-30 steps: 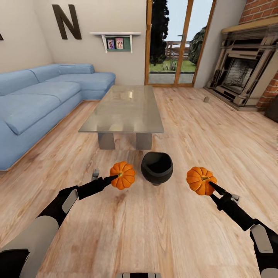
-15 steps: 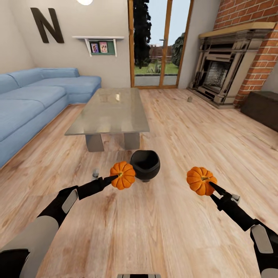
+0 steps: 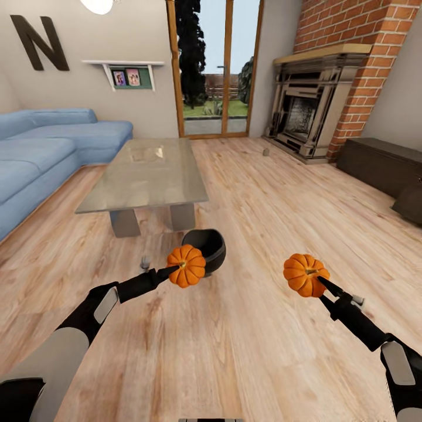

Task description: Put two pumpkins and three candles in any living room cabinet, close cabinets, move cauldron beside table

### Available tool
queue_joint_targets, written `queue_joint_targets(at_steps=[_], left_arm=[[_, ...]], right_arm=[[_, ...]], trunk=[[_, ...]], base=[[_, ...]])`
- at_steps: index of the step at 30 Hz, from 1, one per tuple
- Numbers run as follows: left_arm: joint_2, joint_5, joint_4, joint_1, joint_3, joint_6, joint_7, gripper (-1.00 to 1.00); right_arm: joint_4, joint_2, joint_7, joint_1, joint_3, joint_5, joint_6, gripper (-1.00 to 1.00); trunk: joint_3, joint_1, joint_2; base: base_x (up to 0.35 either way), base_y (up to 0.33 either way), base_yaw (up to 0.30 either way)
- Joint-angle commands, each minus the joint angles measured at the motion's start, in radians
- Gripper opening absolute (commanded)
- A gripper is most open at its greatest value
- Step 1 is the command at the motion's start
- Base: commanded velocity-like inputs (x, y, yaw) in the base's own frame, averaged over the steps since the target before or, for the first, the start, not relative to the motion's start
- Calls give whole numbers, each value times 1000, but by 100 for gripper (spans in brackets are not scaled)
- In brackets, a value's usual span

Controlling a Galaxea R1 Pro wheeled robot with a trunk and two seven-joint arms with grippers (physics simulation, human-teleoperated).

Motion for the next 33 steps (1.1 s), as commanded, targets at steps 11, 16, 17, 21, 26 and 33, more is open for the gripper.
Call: queue_joint_targets(at_steps=[11, 16, 17, 21, 26, 33], left_arm=[[0, 1, 1, 0, 0, 6, 3, -100], [-1, -1, 1, 0, -1, 6, 4, -100], [-1, -1, 1, 0, -1, 6, 4, -100], [-1, -2, 1, 0, -1, 6, 4, -100], [-1, -4, 1, 0, -1, 6, 4, -100], [-1, -4, 1, 0, -1, 6, 4, -100]], right_arm=[[1, -1, 2, -1, -2, -11, 11, -100], [0, -1, 2, -1, -2, -12, 11, -100], [0, -1, 2, -1, -2, -12, 11, -100], [1, 0, 2, -1, -3, -12, 11, -100], [1, -2, 2, -1, -3, -12, 11, -100], [2, -1, 2, -1, -4, -15, 11, -100]], trunk=[[47, -5, 2], [66, -7, 3], [70, -7, 3], [86, -9, 4], [105, -11, 5], [125, -14, 7]], base=[[0, 0, -142], [0, 0, -9], [0, 0, -3], [0, 0, -1], [0, 0, 0], [0, 0, -1]])
